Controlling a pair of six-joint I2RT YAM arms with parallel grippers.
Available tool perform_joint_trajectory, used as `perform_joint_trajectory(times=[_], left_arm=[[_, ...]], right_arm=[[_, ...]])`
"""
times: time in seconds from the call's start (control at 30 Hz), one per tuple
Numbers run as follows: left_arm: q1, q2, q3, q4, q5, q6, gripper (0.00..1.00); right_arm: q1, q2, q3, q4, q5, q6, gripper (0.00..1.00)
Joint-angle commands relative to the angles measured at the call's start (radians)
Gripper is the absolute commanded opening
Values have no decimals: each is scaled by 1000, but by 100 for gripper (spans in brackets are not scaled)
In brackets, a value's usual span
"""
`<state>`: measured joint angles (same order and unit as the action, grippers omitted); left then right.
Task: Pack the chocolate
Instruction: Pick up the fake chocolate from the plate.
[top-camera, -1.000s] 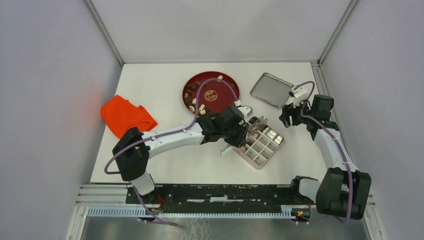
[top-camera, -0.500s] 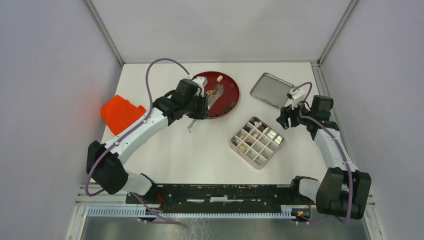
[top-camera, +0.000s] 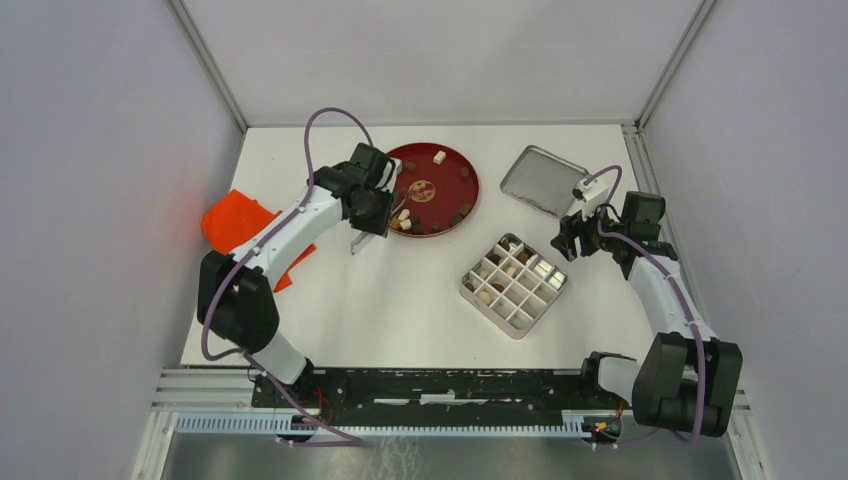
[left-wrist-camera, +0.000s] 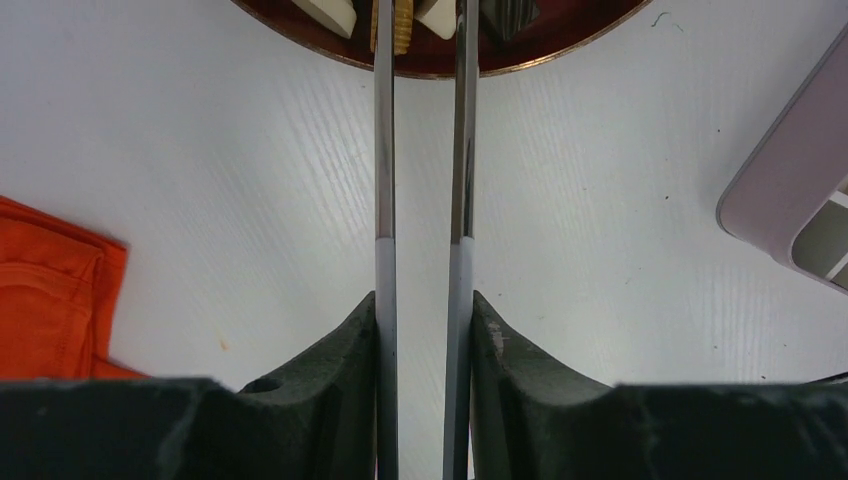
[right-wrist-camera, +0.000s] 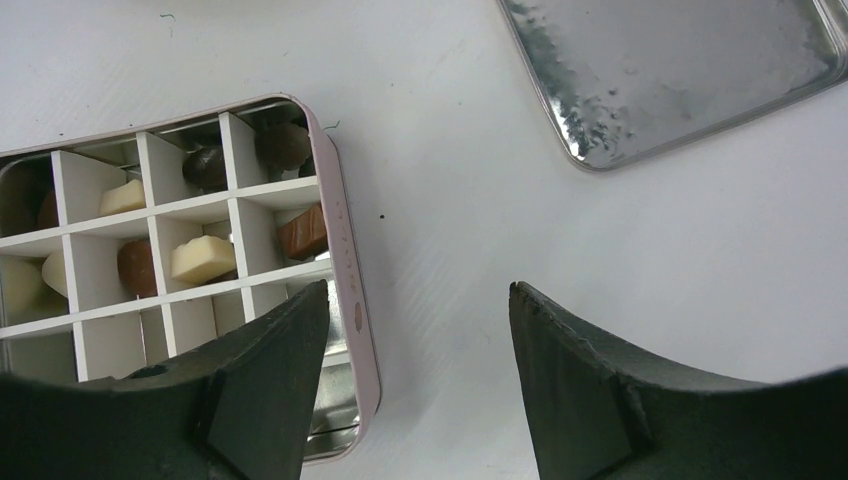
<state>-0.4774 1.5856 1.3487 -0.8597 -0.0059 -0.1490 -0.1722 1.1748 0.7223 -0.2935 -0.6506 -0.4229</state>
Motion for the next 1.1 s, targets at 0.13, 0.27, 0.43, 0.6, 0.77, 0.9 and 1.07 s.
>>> perform_joint_trajectory(times=[0.13, 0.27, 0.43, 0.6, 0.77, 0.9, 1.07], left_arm=[[6, 77, 123, -38, -33, 108, 39], [8, 101, 138, -44, -54, 120, 39], [12, 136, 160, -48, -57, 136, 40], [16, 167, 181, -56, -49, 143, 40], [16, 165, 176, -56, -39, 141, 40], [16, 170, 166, -59, -52, 143, 40], [16, 177, 168, -62, -37, 143, 41]], right_arm=[[-3, 5, 22, 7, -21, -13, 72], [-3, 9, 22, 9, -24, -11, 72], [-2, 14, 22, 8, -27, -11, 72], [-3, 19, 22, 9, -21, -13, 72], [-3, 23, 22, 10, -21, -13, 72], [-3, 25, 22, 9, -23, -13, 72], [-3, 23, 22, 8, -23, -14, 72]])
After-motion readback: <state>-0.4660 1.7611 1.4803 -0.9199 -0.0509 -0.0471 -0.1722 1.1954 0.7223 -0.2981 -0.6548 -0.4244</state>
